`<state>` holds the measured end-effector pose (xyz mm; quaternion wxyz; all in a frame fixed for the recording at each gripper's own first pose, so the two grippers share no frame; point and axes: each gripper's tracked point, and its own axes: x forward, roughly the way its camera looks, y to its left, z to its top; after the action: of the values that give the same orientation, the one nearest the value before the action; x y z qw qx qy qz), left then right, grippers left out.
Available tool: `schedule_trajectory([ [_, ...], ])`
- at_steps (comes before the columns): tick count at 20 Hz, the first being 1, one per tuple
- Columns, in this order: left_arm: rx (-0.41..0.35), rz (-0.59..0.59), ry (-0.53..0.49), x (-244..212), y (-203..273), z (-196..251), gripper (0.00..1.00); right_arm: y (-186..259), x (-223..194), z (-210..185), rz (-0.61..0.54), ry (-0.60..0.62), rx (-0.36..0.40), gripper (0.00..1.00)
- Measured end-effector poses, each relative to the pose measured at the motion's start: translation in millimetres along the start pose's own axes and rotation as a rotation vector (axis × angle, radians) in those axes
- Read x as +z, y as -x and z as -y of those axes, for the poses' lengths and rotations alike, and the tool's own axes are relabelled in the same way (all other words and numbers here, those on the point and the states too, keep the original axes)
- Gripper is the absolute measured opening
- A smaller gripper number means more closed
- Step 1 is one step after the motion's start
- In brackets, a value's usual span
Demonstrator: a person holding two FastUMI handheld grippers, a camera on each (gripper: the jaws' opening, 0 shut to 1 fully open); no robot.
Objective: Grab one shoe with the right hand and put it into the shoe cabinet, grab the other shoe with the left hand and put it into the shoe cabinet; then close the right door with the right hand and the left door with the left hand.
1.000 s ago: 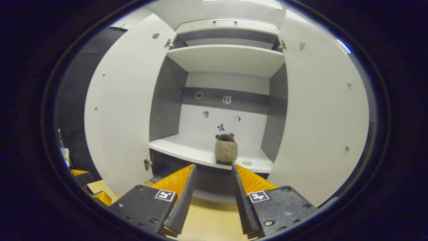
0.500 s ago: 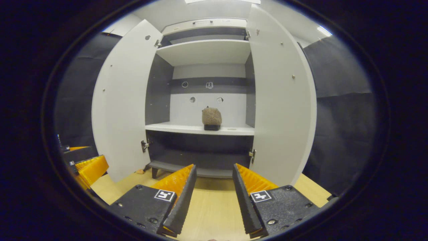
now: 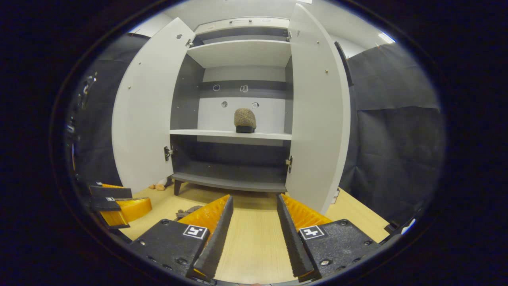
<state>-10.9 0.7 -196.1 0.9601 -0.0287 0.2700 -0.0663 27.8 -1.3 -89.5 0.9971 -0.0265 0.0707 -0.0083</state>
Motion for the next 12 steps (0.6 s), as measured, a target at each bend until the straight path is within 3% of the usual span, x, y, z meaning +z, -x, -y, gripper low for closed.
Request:
schedule_trajectory([
  [7, 0.072, -0.23, 0.099, -65.9, -59.3, -25.1, 0.96, 7.7, -11.0, 11.2, -0.037, 0.014, -0.011, 0.7],
  [12, 0.093, -0.28, 0.13, -80.4, -82.1, -32.5, 0.96, 5.8, -20.0, 19.0, -0.074, 0.017, -0.023, 0.71],
])
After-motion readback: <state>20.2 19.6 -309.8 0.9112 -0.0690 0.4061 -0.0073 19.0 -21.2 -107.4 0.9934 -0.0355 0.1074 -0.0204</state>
